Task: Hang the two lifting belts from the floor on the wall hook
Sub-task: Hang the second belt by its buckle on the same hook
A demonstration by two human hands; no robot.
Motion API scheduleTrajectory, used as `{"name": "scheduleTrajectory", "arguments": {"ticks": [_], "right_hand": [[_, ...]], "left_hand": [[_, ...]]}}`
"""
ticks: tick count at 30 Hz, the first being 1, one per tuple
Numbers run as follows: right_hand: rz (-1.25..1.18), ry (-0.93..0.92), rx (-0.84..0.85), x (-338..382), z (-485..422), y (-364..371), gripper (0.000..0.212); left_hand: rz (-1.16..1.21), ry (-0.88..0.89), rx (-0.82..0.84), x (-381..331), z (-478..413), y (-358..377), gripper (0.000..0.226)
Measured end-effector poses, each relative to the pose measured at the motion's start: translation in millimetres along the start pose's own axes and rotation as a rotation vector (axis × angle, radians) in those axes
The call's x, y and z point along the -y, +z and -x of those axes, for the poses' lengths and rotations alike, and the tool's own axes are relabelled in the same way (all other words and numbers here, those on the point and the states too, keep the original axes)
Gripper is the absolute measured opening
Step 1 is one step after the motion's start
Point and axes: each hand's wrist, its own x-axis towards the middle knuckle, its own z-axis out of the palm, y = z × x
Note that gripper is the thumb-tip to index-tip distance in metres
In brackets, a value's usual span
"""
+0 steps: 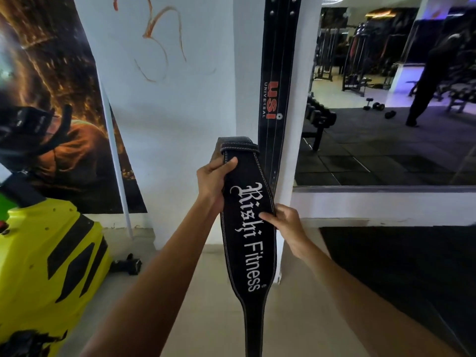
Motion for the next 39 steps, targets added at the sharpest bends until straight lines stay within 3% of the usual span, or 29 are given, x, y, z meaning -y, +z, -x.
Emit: {"name": "scheduleTrajectory", "arguments": {"ticks": [8,12,17,22,27,30,33,36,39], "right_hand": [[-0.068,-0.139,-0.074,55.0,-28.4,9.7,0.020],[-0.042,0.015,-0.007,5.6,9.7,0.1,0.031],[-0.230,-0.015,-0.080,41.6,-21.6,9.2,0.023],[-0.395,0.097,-0.198,41.3,-40.3,12.4,0.028],[-0.356,0.118,-0.254,28.5,-42.6,12.8,0.031],[-0.333,0.112,-0.205,21.3,-37.9,15.3,0.030],[-0.280,0.093,-0.138,20.8,-31.2,13.6,0.029],[-0.170,0.051,-0.028,19.0,-21.7,9.1,0.028],[-0.073,0.075,0.090,19.6,-14.6,-1.9,0.022]], "left_hand": [[-0.013,0.024,0.040,-12.3,-3.9,12.9,0.011],[0.015,0.010,0.036,-19.3,-12.8,13.8,0.005],[-0.031,-0.008,0.039,-10.4,-11.3,11.2,0.010],[-0.223,0.025,0.098,32.4,4.2,-9.1,0.023],[-0.533,-0.378,0.285,107.9,53.5,-69.4,0.033],[-0.458,-0.381,0.395,83.4,30.5,-64.8,0.036],[-0.253,-0.313,0.366,41.6,-9.2,-42.0,0.050],[-0.199,-0.406,0.211,16.7,-36.1,-25.4,0.059],[-0.136,-0.407,0.094,12.5,-35.1,-14.2,0.034]]}}
